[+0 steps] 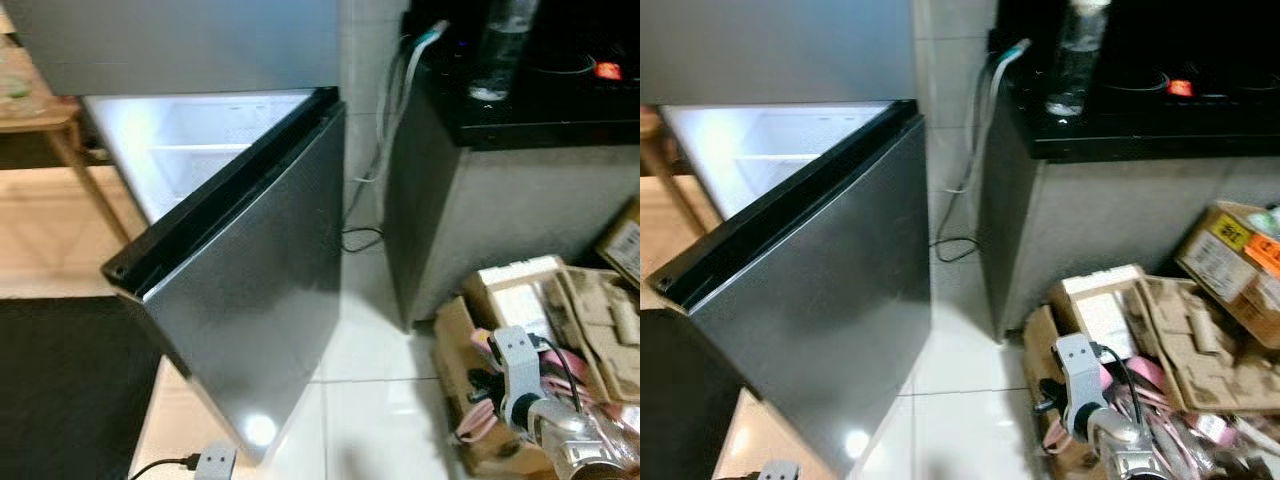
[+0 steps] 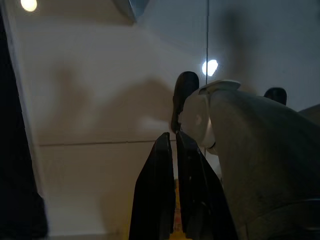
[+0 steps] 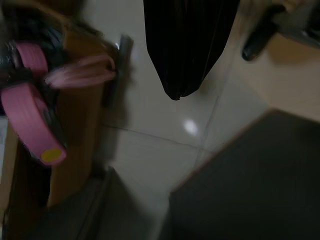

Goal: Restocking fridge

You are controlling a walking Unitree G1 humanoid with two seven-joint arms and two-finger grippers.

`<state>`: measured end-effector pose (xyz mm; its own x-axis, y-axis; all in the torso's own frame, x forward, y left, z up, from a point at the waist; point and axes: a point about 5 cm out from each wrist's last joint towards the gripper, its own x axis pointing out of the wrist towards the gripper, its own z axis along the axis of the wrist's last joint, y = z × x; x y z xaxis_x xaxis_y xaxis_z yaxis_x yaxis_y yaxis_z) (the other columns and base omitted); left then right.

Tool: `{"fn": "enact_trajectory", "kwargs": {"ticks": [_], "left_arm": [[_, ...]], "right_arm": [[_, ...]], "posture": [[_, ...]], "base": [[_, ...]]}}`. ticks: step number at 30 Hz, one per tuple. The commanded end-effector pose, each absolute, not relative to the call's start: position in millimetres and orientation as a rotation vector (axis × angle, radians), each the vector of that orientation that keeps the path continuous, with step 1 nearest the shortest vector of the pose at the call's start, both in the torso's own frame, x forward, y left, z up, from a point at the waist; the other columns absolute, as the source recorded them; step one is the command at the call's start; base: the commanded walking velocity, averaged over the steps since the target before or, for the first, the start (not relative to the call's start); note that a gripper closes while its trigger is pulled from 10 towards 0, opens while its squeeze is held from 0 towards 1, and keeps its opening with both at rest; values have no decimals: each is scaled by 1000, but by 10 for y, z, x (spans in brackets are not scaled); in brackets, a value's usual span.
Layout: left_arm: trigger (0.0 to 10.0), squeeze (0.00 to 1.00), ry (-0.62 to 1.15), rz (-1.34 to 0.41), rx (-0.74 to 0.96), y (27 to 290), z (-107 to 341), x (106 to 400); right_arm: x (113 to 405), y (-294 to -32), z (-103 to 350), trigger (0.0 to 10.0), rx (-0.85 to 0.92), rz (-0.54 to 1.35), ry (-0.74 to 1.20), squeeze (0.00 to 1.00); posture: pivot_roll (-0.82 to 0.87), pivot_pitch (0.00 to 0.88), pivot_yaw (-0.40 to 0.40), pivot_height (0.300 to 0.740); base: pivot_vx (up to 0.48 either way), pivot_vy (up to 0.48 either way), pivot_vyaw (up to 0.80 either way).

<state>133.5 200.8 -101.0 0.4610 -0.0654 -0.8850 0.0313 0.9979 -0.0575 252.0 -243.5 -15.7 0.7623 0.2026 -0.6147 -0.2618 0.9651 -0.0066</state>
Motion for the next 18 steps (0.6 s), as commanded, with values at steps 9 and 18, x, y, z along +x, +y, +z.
{"fn": "enact_trajectory", "kwargs": {"ticks": [9,18], "left_arm": [[10000,0,1132,-51,-28,2034,-1042,1237],[10000,0,1129,-47,-37,2021,-1043,1241]], "right_arm": [[2119,-2461,-497,10000,-129,184,843,0],[1623,-2526,-770,10000,-136,78,1021,0]], "posture": [[-32,66,-15,740],[-33,65,-16,740]], "base": [[0,0,732],[0,0,729]]}}
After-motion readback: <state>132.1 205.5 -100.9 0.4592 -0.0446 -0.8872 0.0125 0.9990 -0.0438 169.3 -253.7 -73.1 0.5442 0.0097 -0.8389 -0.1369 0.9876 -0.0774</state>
